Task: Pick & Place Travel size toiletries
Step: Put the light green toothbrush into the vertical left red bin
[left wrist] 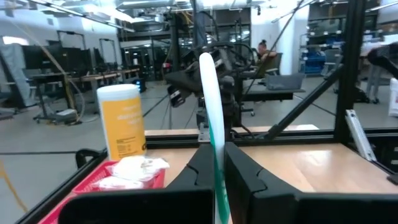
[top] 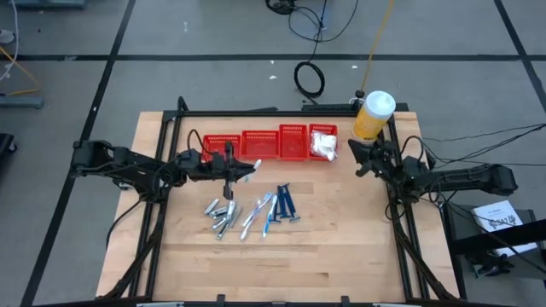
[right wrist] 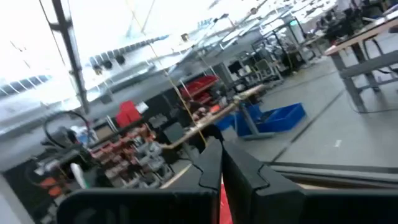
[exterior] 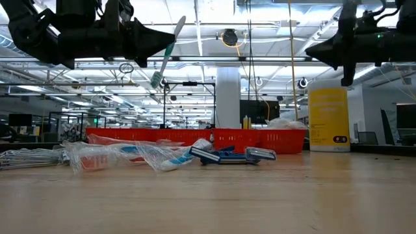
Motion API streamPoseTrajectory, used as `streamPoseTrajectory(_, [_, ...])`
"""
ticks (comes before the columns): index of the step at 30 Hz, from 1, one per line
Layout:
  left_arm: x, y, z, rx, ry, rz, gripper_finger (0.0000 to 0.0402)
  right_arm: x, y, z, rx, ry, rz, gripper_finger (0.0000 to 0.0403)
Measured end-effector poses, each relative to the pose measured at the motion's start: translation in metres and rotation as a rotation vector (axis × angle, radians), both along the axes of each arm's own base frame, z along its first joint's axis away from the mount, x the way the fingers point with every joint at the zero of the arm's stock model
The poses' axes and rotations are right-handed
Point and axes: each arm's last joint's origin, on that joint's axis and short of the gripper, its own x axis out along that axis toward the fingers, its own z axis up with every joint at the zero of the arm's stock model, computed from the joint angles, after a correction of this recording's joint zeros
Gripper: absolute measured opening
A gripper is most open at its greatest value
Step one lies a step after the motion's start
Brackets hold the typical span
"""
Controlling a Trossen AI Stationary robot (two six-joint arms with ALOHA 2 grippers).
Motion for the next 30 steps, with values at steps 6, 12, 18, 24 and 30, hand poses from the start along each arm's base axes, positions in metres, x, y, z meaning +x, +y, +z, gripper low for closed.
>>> streamPoseTrajectory(6, [0.0,0.001,-0.001,-0.008,0.01,0.0,0.0004,0.01,0.005,-0.005,-0.096,0.083,0.182,0.0004])
streamPoseTrajectory(12, [0.0,0.001,-0.003,-0.018,0.037,-0.01,0.0006,0.014,0.004,-0.013,-0.152,0.193,0.185,0.0004])
streamPoseTrajectory(18, [0.0,0.001,0.003,0.008,-0.023,0.003,0.0005,0.037,0.008,-0.013,-0.188,0.286,0.346,0.0004])
streamPoseTrajectory(24, [0.013,0.002,0.013,0.01,-0.052,-0.001,0.0004,0.108,0.014,-0.003,-0.26,0.433,0.398,0.0004])
streamPoseTrajectory(30, [0.042,0.003,0.012,0.011,-0.028,-0.009,0.0004,0.178,0.013,-0.001,-0.386,0.487,0.384,0.0033])
